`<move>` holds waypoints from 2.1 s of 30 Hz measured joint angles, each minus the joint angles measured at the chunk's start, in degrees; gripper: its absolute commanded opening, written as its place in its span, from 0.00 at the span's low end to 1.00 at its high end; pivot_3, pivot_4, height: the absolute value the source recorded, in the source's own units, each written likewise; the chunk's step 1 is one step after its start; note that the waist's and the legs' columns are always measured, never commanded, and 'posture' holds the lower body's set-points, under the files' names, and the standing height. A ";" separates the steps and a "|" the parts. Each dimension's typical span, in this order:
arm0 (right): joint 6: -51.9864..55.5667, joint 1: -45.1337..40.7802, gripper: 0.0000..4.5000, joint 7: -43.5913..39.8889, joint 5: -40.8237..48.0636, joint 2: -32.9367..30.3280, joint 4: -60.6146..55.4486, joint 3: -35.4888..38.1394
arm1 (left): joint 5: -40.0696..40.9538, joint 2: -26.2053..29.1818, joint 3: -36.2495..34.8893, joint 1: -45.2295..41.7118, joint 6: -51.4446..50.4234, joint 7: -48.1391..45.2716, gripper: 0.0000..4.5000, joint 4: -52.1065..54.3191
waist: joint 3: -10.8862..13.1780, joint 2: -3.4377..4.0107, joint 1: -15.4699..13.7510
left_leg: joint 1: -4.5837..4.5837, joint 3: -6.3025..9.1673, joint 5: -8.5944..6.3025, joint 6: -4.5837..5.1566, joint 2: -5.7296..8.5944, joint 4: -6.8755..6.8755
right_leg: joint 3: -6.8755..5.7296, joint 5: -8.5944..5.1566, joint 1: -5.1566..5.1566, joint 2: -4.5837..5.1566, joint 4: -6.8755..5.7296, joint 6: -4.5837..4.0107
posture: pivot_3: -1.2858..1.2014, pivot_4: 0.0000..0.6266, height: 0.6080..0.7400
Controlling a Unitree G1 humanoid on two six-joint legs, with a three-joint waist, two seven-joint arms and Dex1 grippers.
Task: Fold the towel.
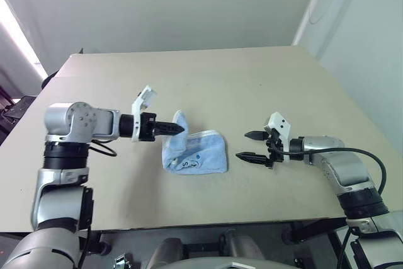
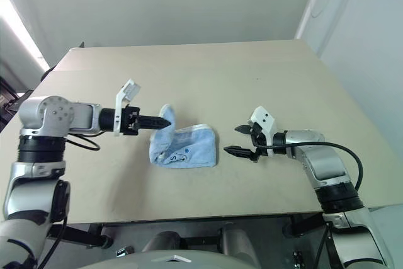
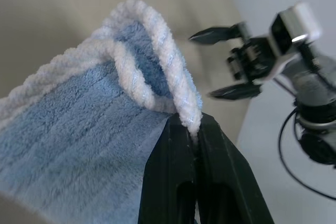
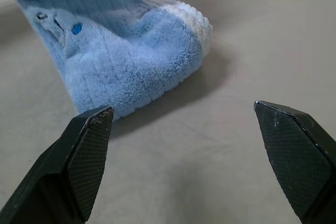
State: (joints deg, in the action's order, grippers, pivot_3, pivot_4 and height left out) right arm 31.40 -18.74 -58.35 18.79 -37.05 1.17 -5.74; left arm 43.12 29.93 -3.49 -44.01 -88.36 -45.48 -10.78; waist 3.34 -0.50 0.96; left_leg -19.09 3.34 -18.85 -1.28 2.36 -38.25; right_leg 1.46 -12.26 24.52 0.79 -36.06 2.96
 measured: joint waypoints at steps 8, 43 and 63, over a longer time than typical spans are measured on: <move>0.38 3.27 1.00 3.45 -0.59 -0.04 -0.08 0.40 | -2.16 -3.33 8.66 1.82 2.91 -0.09 0.00 -1.52 | 0.00 0.00 -0.07 | 0.00 0.01 0.06 -0.10 0.00 0.00 | 0.00 -0.01 0.00 -0.09 -0.03 0.01 | 0.52 0.00 1.00; 1.28 0.20 1.00 9.42 0.08 5.08 2.68 2.59 | -19.19 -6.64 9.68 24.24 67.71 -12.01 1.00 8.66 | 0.00 0.00 -0.43 | 0.75 -0.09 0.12 -0.19 -0.04 -0.01 | 0.01 -0.08 -1.14 -0.17 0.32 -0.21 | 0.52 0.00 1.00; 15.46 -2.61 1.00 6.27 14.47 5.82 -1.66 9.18 | -28.49 -16.96 11.67 20.20 95.68 -18.31 1.00 -21.04 | -0.07 0.12 -0.36 | 0.74 -0.03 0.05 -0.04 -0.08 0.00 | -0.08 0.14 -1.26 -0.21 0.51 0.18 | 0.52 0.00 1.00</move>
State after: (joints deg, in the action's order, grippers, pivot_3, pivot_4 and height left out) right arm 46.86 -21.35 -52.08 33.27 -31.24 -0.49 3.44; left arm 14.63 12.98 8.18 -23.81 7.32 -63.79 -31.82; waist 3.27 -0.39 0.60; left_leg -18.35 3.30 -18.80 -1.32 2.27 -38.25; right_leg 1.39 -12.13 23.26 0.58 -35.55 3.15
